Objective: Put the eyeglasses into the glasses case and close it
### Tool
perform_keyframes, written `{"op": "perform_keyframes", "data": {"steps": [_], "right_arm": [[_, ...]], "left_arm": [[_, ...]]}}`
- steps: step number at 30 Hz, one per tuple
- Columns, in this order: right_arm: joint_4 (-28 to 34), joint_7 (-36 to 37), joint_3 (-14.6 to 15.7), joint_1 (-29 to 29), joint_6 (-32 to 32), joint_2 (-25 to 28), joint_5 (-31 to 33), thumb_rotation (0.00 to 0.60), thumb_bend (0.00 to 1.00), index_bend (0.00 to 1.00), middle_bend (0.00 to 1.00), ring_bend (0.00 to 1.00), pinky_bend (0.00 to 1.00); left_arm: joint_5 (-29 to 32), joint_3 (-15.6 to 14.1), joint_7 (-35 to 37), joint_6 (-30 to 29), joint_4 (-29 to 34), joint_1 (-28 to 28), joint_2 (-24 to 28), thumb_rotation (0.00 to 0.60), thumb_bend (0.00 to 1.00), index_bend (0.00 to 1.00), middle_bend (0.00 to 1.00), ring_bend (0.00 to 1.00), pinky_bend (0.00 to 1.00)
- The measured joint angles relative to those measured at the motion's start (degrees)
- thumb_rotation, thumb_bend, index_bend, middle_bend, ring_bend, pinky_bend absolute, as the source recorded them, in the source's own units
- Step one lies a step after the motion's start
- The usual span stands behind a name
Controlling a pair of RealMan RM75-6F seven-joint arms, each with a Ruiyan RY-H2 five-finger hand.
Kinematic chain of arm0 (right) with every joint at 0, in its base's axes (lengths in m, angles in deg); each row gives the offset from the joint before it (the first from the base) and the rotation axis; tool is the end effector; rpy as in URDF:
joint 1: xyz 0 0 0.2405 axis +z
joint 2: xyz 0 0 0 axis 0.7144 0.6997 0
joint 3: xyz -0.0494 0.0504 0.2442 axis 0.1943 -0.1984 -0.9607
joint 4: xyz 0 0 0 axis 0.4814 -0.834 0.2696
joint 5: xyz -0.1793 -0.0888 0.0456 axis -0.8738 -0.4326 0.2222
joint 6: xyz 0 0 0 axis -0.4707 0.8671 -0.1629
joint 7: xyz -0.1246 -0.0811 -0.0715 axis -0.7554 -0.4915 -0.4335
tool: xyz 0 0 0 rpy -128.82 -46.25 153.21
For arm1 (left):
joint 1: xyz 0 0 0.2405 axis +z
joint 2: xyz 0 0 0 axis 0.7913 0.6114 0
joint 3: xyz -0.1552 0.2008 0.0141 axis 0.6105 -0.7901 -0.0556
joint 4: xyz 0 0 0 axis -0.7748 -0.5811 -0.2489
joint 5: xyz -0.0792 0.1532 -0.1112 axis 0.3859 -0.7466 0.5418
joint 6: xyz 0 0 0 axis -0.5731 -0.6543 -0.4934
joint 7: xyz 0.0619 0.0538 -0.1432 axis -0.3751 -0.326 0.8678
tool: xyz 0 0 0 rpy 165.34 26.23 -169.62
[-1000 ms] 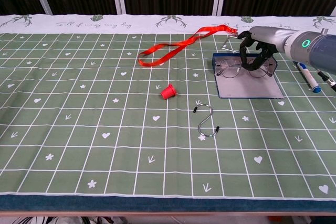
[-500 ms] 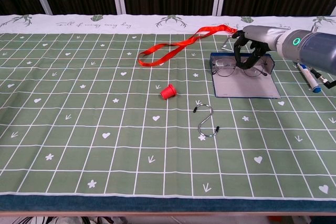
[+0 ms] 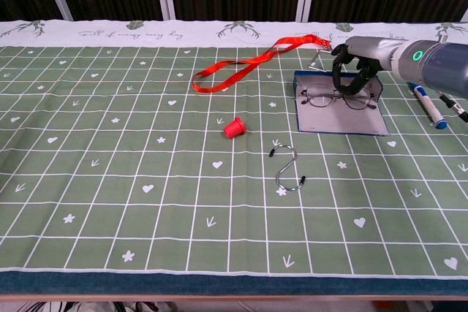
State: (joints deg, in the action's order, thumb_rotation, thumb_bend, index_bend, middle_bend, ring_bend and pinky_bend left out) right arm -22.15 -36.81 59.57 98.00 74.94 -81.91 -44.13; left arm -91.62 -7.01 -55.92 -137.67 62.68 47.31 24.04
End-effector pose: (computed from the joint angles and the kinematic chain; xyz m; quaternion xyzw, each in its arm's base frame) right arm -0.1888 -0.4667 -0.0220 0.6783 -0.4656 0.3053 0.4795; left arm -0.3118 0.2129 0.1737 -0.5000 -0.4641 -0.3950 0.6153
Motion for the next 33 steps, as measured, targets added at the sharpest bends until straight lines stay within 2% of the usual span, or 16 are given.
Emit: {"op": "perform_keyframes", "data": {"steps": [4,7,12,17,20,22,26,29,33], "right_arm": [[0.60,-0.14,0.04,-0.10,0.32,0.25,-0.08,0.600,0.51,0.46,0.01,0.13,0.18],[0.76,-0.50,0.15,-0.09,0.30,0.36,0.06,0.600,0.48,0.36,0.00,0.12,0.18],[2.73,-0.41,-0.08,-0.53,1.38,1.15,0.16,0.600,0.38,0.24,0.00,0.11,0.18],[9.58,-0.53,0.09,-2.38,5.21,3.99,-0.95,0.600,0.31,0.20,0.00,0.11,0.18],[14.51,-0.99,0.48,-3.84,7.87,6.02,-1.68,0.600,0.30,0.19,0.02,0.12,0.18],[19.08,-1.63,0.97,-5.29,10.46,7.81,-2.25,0.600,0.30,0.19,0.06,0.14,0.18],[27.61,-3.78,2.60,-8.49,15.97,10.94,-3.00,0.600,0.34,0.19,0.20,0.26,0.20],[32.52,-6.42,4.54,-10.45,18.25,13.27,-3.25,0.600,0.42,0.18,0.32,0.38,0.33],[34.83,-10.70,6.52,-11.12,18.18,14.93,-2.22,0.600,0.54,0.17,0.47,0.54,0.50]], "left_arm": [[0.01,-0.02,-0.19,0.02,0.05,-0.01,0.01,0.600,0.34,0.10,0.00,0.00,0.00],[-0.02,-0.02,-0.10,-0.05,0.05,0.02,0.00,0.600,0.34,0.10,0.00,0.00,0.00],[0.11,0.02,-0.08,0.08,-0.03,0.00,0.05,0.600,0.34,0.10,0.00,0.00,0.00],[0.20,-0.01,-0.14,0.24,0.00,-0.03,0.11,0.600,0.35,0.10,0.00,0.00,0.00],[-0.02,-0.11,-0.27,0.24,0.01,-0.04,0.11,0.600,0.35,0.10,0.00,0.00,0.00],[-0.17,-0.20,-0.36,0.19,0.07,-0.03,0.10,0.600,0.35,0.10,0.00,0.00,0.00],[-0.36,-0.23,-0.44,0.00,0.11,0.01,0.01,0.600,0.35,0.10,0.00,0.00,0.00],[-0.59,-0.29,-0.53,-0.21,0.14,0.06,-0.08,0.600,0.35,0.10,0.00,0.00,0.00],[-0.78,-0.33,-0.57,-0.39,0.09,0.11,-0.19,0.600,0.35,0.10,0.00,0.00,0.00]]}}
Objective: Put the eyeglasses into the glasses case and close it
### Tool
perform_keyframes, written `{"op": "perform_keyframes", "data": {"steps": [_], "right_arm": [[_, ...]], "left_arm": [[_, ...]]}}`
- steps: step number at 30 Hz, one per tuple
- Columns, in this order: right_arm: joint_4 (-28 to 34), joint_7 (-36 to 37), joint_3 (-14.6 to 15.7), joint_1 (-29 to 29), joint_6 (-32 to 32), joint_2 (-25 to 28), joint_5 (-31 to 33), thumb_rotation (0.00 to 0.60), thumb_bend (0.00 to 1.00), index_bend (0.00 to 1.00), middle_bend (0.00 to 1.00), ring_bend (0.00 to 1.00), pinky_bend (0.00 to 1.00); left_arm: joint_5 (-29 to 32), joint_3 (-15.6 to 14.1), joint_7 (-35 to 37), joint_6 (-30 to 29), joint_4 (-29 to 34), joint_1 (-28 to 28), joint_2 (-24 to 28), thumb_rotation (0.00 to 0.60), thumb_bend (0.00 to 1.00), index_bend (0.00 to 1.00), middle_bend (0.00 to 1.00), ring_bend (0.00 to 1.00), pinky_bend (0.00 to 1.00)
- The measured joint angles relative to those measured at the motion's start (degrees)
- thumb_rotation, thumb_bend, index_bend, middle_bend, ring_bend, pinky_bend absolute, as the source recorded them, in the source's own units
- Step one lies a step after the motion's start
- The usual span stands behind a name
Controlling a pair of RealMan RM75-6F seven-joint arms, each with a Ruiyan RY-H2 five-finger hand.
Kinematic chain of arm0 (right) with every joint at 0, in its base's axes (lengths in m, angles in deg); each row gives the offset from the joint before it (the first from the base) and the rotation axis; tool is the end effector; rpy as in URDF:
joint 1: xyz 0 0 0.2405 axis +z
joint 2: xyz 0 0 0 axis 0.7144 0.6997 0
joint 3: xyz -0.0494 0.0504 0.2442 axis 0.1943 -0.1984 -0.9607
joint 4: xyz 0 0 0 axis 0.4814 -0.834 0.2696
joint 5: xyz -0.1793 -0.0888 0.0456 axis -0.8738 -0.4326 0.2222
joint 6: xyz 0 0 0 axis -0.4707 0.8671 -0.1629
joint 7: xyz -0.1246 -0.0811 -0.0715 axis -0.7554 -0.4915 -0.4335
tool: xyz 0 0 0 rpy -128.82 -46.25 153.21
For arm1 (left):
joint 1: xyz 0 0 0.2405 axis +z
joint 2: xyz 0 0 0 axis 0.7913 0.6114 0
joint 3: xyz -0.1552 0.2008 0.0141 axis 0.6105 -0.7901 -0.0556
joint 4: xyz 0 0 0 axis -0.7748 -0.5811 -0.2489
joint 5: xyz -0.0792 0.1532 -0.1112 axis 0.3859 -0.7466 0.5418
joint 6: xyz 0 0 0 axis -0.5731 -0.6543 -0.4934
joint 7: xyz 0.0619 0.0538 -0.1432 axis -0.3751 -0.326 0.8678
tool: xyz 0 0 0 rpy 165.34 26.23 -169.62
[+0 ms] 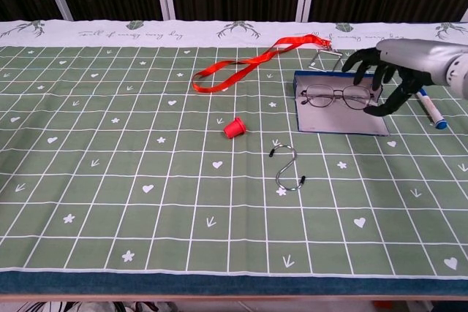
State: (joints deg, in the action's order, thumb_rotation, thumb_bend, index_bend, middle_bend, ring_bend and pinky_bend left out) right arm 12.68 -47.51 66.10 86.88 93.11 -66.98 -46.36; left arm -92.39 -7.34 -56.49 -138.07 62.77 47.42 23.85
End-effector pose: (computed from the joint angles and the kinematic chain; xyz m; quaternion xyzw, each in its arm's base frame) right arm -0.1893 -0.3740 0.0140 0.7032 -0.4294 0.3177 0.4692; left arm -0.3098 0.2115 0.1721 -0.5052 -0.4599 -0.3948 0.6143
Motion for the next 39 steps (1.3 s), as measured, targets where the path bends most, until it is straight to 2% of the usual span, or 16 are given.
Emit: {"op": "perform_keyframes", "data": {"steps": [5,11,22,39], "right_arm": [[0.69,-5.13,1.27,0.51,-0.09,-0.36,3.37,0.600,0.62,0.17,0.59,0.65,0.60],[-0.23,-8.81,1.47,1.78,0.37,-2.58,7.14,0.600,0.71,0.17,0.65,0.71,0.64],[-3.74,-12.10,1.00,3.98,-0.54,-5.57,12.69,0.600,0.73,0.17,0.66,0.72,0.64],[-5.77,-13.10,0.20,5.42,-0.49,-7.14,15.02,0.600,0.74,0.17,0.66,0.72,0.64]], "left_arm": [[0.22,0.02,-0.11,0.17,0.04,-0.03,0.02,0.600,0.35,0.10,0.00,0.00,0.00],[0.36,0.05,0.14,0.40,0.05,-0.06,0.15,0.600,0.35,0.10,0.00,0.00,0.00],[0.61,0.05,0.36,0.84,0.10,-0.14,0.42,0.600,0.35,0.10,0.00,0.00,0.00],[1.14,0.19,0.34,0.92,0.36,-0.13,0.47,0.600,0.35,0.10,0.00,0.00,0.00]]}}
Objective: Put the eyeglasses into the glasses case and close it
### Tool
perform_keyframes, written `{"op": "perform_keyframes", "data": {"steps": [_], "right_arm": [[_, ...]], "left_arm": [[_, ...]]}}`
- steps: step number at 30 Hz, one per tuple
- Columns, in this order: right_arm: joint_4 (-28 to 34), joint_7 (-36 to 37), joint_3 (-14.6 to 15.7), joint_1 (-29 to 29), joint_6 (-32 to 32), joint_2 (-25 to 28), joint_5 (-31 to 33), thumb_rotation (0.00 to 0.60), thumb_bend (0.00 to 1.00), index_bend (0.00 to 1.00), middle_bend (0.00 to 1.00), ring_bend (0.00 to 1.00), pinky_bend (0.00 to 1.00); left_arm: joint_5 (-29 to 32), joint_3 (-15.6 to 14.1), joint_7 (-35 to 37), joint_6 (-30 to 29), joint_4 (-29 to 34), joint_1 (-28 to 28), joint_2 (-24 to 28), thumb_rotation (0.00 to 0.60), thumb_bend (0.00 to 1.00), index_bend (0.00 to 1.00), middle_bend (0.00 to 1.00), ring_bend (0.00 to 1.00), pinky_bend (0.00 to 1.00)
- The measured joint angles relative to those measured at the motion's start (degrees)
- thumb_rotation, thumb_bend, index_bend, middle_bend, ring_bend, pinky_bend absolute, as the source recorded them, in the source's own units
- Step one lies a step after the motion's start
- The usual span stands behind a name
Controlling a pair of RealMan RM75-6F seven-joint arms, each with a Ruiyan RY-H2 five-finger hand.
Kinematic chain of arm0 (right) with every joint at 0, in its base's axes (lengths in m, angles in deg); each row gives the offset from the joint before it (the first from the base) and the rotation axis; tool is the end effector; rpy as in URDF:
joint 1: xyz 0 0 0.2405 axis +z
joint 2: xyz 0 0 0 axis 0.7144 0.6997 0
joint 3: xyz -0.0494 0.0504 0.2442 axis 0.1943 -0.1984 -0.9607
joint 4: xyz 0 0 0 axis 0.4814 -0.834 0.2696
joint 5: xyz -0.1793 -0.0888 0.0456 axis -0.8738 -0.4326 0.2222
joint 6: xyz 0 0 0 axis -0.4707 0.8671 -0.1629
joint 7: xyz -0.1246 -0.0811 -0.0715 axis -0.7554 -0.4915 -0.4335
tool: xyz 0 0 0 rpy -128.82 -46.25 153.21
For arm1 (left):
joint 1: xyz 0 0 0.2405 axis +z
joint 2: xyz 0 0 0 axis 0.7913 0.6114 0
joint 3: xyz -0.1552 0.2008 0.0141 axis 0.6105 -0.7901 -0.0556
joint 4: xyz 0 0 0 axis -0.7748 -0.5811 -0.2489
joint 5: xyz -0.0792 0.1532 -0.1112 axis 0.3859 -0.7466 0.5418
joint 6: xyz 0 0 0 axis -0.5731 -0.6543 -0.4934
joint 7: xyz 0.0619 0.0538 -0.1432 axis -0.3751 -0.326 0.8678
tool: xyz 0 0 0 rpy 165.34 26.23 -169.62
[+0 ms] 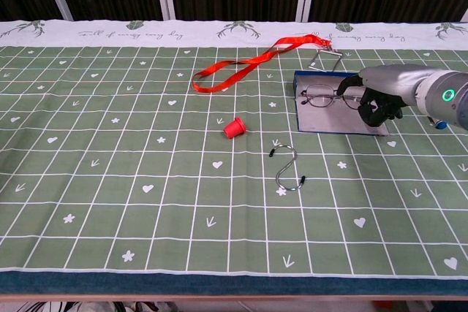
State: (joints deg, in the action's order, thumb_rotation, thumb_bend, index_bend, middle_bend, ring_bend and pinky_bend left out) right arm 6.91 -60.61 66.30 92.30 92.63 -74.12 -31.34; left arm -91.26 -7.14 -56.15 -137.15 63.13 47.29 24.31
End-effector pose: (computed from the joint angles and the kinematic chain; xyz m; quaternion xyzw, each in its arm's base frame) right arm -0.1887 -0.3868 -0.0225 0.7085 -0.4345 0.2434 0.5000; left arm -0.3120 0.2123 0.1728 -0.5009 -0.4687 -0.3905 0.6140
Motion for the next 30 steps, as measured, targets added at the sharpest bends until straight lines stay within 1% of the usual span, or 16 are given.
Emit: {"op": "perform_keyframes", "data": {"steps": [21,30], "right_arm": [[-3.74,0.42,-0.41,0.80,-1.38,-1.35,1.90,0.600,0.75,0.17,0.66,0.72,0.64],[-5.16,0.85,-1.09,1.18,-1.45,-2.24,2.37,0.600,0.76,0.17,0.66,0.72,0.64]], "left_arm": [[0.19,0.07,-0.25,-0.06,0.11,0.00,-0.03,0.600,0.35,0.10,0.00,0.00,0.00],[0.25,0.05,-0.23,0.03,0.17,-0.02,0.02,0.600,0.35,0.10,0.00,0.00,0.00]]}}
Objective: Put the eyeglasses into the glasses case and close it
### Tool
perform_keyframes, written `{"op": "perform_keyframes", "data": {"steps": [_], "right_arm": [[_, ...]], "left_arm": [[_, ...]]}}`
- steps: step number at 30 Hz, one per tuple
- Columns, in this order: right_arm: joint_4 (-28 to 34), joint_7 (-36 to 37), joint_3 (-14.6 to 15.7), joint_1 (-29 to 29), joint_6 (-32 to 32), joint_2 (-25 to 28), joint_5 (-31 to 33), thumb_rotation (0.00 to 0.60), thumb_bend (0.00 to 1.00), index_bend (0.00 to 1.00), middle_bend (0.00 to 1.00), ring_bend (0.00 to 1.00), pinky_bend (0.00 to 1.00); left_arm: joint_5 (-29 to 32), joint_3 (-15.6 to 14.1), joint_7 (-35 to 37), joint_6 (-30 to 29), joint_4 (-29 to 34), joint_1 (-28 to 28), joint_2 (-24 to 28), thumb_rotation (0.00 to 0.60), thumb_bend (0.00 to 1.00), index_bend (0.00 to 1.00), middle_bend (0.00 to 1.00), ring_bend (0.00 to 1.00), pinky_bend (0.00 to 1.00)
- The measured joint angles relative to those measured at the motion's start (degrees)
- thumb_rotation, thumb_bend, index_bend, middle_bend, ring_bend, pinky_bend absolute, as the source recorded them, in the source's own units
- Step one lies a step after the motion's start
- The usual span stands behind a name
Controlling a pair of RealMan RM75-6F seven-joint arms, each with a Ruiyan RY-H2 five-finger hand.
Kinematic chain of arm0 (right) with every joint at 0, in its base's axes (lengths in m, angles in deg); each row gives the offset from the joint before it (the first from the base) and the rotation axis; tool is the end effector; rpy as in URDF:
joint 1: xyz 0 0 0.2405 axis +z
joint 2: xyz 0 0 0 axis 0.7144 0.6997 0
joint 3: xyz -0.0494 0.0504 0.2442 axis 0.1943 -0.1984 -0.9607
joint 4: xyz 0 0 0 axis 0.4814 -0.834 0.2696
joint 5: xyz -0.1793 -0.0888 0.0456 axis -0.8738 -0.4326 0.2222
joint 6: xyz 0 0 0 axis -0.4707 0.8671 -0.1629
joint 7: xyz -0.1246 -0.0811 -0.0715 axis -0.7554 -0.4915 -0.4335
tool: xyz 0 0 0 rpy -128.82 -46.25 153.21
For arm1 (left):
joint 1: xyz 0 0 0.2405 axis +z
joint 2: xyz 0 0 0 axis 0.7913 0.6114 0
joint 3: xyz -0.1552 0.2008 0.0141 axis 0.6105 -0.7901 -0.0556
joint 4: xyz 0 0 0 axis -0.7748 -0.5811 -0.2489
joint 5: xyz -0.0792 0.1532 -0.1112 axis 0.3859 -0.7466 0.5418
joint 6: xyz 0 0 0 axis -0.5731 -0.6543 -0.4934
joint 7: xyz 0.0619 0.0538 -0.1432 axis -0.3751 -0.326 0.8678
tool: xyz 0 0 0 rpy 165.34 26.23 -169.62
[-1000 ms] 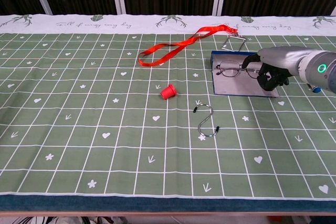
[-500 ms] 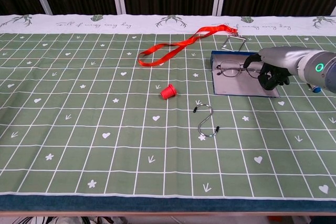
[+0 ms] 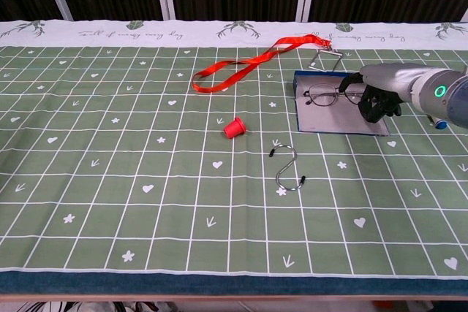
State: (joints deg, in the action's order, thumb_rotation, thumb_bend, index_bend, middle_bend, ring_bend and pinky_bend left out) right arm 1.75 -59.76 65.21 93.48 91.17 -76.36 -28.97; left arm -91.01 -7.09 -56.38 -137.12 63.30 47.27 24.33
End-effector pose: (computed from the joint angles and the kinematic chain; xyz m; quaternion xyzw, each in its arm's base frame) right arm -0.1941 -0.4007 -0.0260 0.6921 -0.4477 0.2415 0.5121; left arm -0.3120 0.2124 0.1728 -0.5001 -0.4693 -0.3894 0.6149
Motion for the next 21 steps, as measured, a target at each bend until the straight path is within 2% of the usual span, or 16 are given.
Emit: {"op": "perform_keyframes", "data": {"steps": [21], "right_arm": [[-4.74,-0.25,-1.76,1.60,-1.27,-2.60,2.85,0.600,0.78,0.17,0.66,0.72,0.64]], "left_arm": [[-0.17,-0.05,0.46,0.04,0.02,0.04,0.20,0.600,0.35,0.10,0.00,0.00,0.00]]}}
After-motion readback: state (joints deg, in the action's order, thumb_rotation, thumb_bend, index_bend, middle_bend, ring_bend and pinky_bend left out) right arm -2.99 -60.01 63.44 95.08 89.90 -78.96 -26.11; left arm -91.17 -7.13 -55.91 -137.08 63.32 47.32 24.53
